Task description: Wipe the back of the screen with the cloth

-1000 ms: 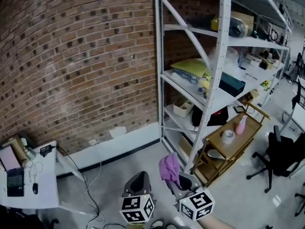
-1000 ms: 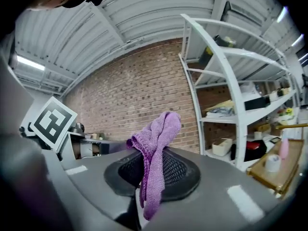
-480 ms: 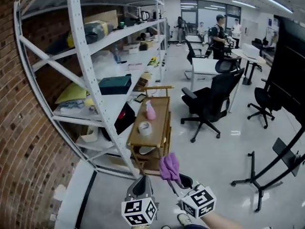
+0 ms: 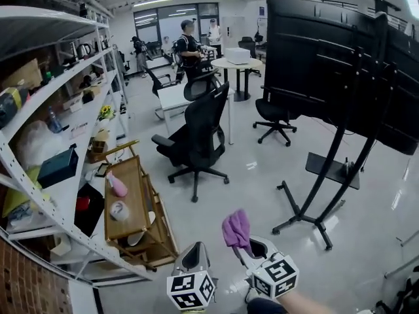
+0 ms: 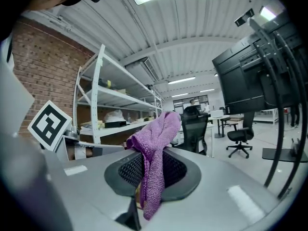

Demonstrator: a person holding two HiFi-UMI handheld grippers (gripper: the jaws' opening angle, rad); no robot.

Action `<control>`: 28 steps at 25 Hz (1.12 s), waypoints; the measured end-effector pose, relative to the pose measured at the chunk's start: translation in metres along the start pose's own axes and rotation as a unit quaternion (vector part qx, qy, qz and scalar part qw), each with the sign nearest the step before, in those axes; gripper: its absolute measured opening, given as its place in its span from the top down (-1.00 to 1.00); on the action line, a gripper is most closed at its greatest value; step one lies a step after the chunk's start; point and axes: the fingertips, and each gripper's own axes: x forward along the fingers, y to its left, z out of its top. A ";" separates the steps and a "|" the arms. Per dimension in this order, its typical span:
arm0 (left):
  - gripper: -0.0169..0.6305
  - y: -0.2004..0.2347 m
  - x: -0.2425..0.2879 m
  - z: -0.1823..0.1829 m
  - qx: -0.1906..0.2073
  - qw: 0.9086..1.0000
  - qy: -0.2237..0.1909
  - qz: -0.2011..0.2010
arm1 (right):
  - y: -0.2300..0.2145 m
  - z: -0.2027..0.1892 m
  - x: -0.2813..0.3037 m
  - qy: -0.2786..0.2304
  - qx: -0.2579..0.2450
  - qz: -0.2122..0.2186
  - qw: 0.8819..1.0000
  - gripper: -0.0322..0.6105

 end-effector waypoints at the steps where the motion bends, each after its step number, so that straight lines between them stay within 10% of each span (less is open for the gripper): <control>1: 0.92 -0.012 0.013 0.002 0.004 1.000 0.003 -0.013 | -0.016 0.002 -0.003 -0.003 0.002 -0.013 1.000 0.72; 15: 0.92 -0.175 0.248 0.060 0.050 0.990 0.001 -0.131 | -0.275 0.061 0.021 -0.048 -0.001 -0.097 0.994 0.72; 28: 0.92 -0.281 0.443 0.152 0.113 0.972 0.006 -0.204 | -0.462 0.175 0.068 -0.075 -0.121 -0.156 0.977 0.71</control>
